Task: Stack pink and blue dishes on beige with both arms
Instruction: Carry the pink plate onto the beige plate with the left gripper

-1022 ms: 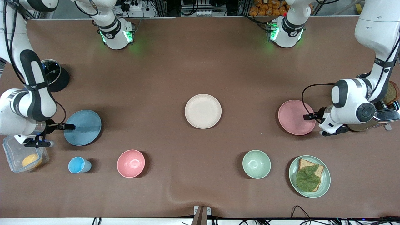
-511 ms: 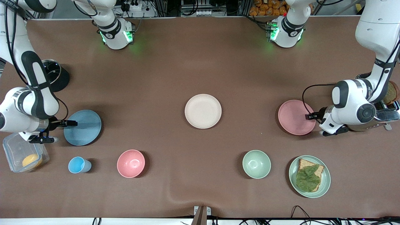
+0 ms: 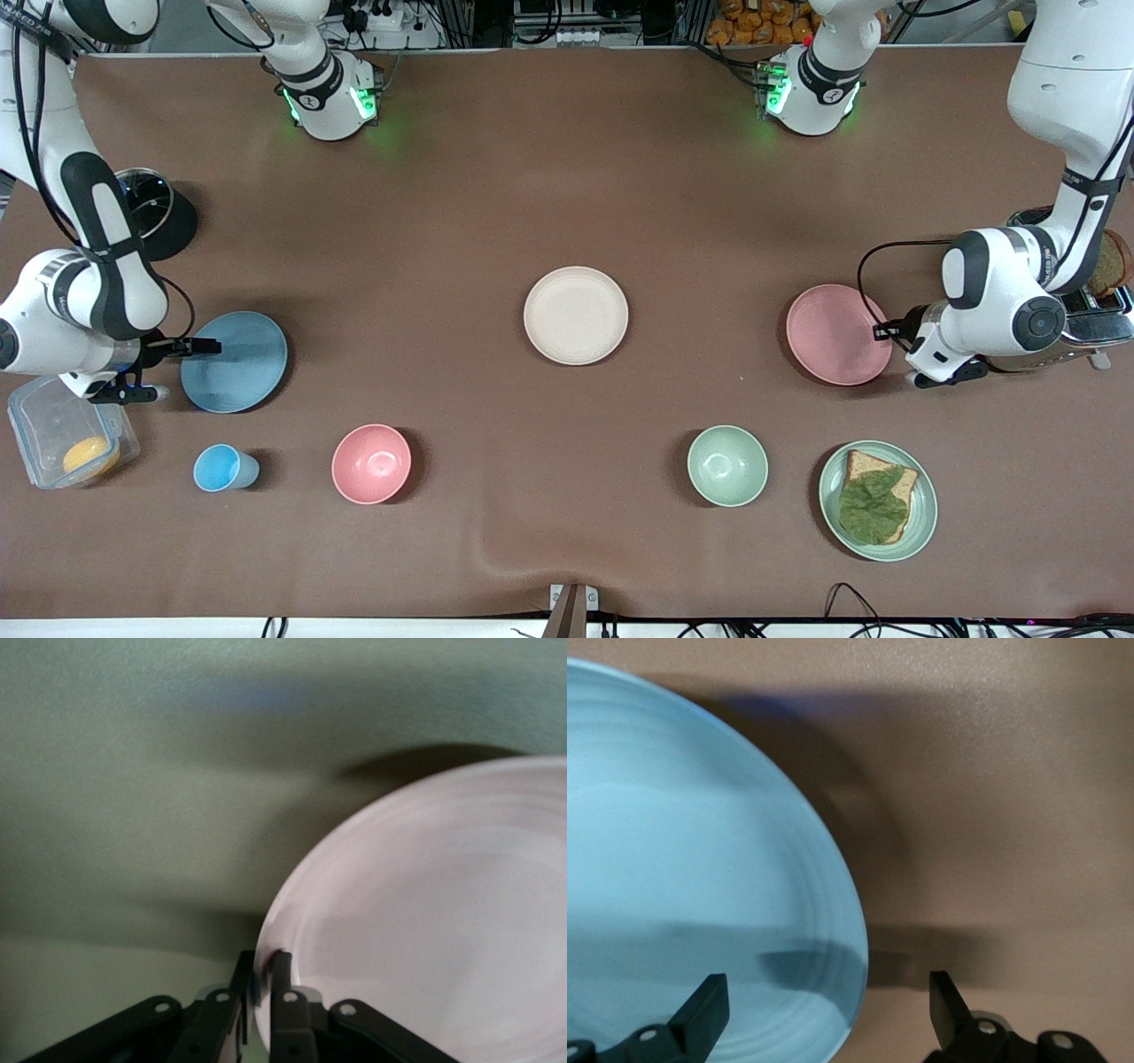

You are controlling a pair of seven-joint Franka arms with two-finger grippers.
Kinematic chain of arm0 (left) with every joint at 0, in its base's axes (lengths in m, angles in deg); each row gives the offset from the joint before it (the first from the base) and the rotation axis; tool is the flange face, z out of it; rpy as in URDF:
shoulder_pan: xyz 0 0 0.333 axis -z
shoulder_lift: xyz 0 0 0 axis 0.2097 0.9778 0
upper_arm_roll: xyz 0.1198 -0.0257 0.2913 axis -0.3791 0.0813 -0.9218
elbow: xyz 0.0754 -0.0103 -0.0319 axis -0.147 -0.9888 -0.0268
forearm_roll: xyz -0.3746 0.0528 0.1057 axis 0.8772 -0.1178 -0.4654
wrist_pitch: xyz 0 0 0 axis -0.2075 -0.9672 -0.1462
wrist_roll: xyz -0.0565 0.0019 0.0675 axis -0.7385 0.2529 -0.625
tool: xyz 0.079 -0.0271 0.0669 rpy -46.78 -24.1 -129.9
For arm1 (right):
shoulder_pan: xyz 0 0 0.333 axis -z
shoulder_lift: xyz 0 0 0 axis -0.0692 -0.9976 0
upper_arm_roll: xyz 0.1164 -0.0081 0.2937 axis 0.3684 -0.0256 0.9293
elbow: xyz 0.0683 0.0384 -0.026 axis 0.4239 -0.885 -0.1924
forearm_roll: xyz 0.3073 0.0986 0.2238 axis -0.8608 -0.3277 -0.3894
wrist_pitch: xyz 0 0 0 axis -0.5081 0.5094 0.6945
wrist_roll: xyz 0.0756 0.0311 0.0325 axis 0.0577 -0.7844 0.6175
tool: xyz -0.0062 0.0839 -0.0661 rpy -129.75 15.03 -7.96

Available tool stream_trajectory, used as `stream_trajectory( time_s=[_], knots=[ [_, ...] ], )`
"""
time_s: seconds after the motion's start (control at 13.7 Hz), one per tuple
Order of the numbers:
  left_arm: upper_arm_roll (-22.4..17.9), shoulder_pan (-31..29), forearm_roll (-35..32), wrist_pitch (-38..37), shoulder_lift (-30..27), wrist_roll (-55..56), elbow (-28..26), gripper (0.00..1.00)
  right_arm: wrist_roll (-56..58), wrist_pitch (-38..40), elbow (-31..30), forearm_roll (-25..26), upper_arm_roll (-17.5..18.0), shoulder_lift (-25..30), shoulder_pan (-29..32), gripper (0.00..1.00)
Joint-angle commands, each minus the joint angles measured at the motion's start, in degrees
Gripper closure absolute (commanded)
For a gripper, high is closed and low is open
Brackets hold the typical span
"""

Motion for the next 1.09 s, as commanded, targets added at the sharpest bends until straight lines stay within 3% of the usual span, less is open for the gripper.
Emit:
stream_trajectory(
  time_s=[0.0, 0.07, 0.15, 0.22, 0.36, 0.73, 1.02],
  knots=[
    [2.2, -2.9, 0.8, -0.4, -0.3, -5.5, 0.5, 1.0, 1.9, -0.4, 0.1, -1.1, 0.8, -0.4, 1.5, 0.0],
    [4.0, -3.8, 2.8, -2.5, -1.8, -6.8, 0.5, 1.0, 2.0, -0.3, 0.1, -1.1, 0.8, -0.4, 1.5, 0.36],
    [5.4, -3.9, 4.7, -4.9, -2.8, -6.8, 0.8, 1.0, 2.1, -0.2, 0.1, -1.1, 0.9, -0.4, 1.4, 0.92],
    [6.8, -3.8, 6.2, -6.2, -4.6, -6.8, 0.9, 1.0, 1.9, -0.1, 0.1, -1.1, 0.9, -0.4, 1.4, 1.0],
    [10.9, -3.7, 8.7, -7.4, -6.9, -4.7, 1.0, 1.0, 2.2, 0.2, 0.1, -1.1, 0.9, -0.3, 1.4, 1.0],
    [24.2, -2.8, 10.1, -8.9, -6.6, 14.8, 3.7, 1.0, 3.3, 1.5, 0.1, -1.1, 0.9, 0.1, 1.1, 1.0],
    [26.4, 6.3, 9.9, -4.3, -4.5, 30.9, 4.7, 1.0, 3.4, 5.3, 0.5, -1.1, 2.0, 2.8, 0.8, 1.0]
  ],
)
